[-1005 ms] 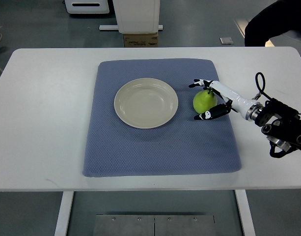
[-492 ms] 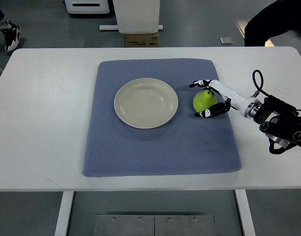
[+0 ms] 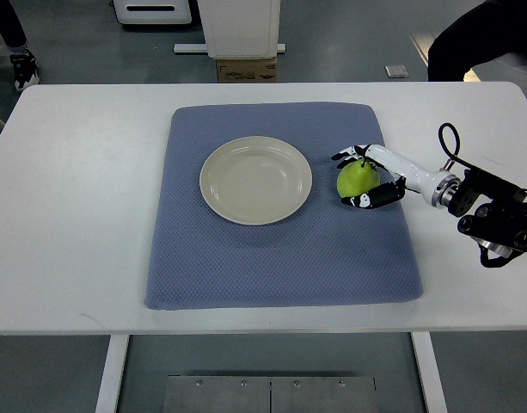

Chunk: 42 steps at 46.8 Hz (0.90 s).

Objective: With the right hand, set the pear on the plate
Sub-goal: 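Close the right hand fingers around the green pear, then lift the pear with the right hand away from the mat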

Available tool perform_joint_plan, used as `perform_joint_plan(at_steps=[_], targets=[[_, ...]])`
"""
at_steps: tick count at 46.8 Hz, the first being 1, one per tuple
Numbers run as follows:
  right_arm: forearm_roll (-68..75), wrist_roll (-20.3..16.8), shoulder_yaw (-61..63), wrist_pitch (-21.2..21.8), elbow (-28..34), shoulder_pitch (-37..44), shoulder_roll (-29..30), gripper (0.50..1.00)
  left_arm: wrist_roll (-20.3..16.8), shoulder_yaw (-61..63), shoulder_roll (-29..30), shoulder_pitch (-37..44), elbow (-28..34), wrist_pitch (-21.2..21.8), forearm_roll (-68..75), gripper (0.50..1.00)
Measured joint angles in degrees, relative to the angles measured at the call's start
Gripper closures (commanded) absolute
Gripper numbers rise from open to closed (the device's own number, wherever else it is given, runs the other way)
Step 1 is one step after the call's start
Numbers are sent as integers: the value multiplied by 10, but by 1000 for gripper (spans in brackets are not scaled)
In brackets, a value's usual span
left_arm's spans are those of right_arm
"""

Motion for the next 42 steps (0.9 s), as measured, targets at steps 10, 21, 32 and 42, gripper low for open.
perform_joint_plan(at_steps=[10,21,32,42], targets=[[3,9,1,1,1,9,9,1000,0,0,0,0,0,0,0,500],[8,24,10,1,0,16,6,1000,0,0,0,0,0,0,0,500],[17,31,42,7,0,21,-21,1000,0,0,0,0,0,0,0,500],[30,39,43,45,1,64,-51,1000,0,0,0,0,0,0,0,500]])
